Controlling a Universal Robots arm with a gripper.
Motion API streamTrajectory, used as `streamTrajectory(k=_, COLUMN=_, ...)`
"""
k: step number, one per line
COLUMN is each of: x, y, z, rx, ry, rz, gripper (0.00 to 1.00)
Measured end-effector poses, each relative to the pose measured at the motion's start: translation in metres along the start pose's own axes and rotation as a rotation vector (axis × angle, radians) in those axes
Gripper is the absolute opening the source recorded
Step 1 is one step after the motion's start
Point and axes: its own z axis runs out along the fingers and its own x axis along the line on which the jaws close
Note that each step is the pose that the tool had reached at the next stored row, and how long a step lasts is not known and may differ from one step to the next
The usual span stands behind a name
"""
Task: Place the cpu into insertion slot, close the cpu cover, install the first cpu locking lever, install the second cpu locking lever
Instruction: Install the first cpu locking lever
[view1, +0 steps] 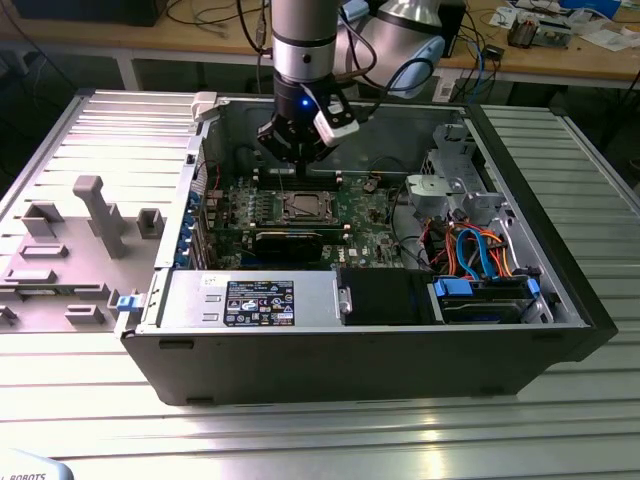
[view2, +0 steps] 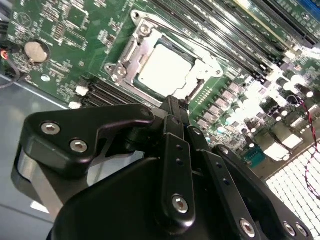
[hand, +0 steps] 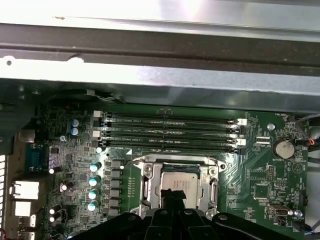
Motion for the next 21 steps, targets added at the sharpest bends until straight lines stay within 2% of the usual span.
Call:
streamTrajectory(k=13, x=0.0021, y=0.0001, z=0.0000, rx=0.0000, ry=0.0000, rz=0.000, gripper=0.11)
streamTrajectory(k=20, x=0.0096, y=0.0004, z=-0.0001, rx=0.0000, ry=0.0001, rz=0.000, gripper=0.11)
streamTrajectory(k=21, x=0.0128, y=0.0006, z=-0.0001, rx=0.0000, ry=0.0000, rz=0.000, gripper=0.11)
